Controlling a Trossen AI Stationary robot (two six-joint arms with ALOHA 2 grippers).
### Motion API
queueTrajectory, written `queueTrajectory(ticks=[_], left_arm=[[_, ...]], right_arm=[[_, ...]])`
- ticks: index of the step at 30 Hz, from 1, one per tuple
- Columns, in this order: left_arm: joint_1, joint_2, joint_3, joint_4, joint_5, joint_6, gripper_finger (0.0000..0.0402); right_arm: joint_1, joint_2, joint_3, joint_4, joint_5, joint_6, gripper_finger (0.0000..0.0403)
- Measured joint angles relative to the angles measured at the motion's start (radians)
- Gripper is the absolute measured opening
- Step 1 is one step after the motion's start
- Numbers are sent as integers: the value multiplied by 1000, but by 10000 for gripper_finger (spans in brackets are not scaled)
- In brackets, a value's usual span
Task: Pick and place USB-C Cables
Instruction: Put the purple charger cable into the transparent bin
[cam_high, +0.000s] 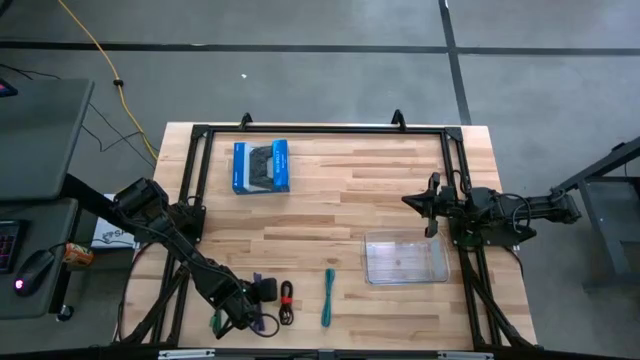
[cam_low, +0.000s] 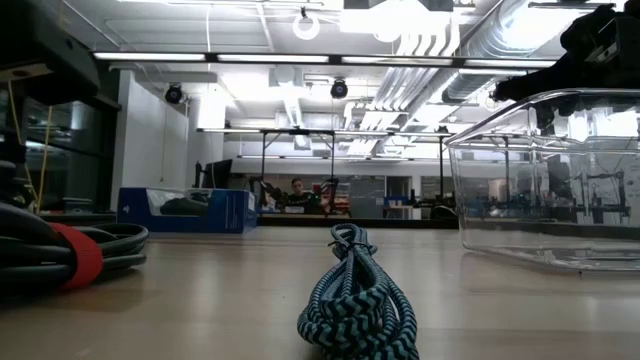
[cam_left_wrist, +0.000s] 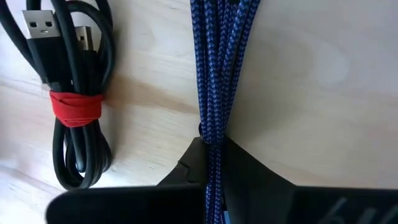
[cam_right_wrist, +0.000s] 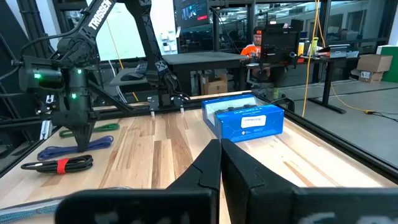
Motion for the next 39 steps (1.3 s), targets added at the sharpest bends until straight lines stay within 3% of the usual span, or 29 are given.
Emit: queueTrajectory(ticks=[11,27,31,39], left_arm=[[-9,-57,0,16,0,-125,0],[-73,-380,99,40,13,-524,0],[-67,-450,100,72,-4,-652,0],[-64,-478,100,98,-92,-685,0]], right_arm=[[0,0,0,0,0,0,0],[0,0,0,0,0,0,0],[0,1,0,0,0,0,0],[0,1,0,0,0,0,0]])
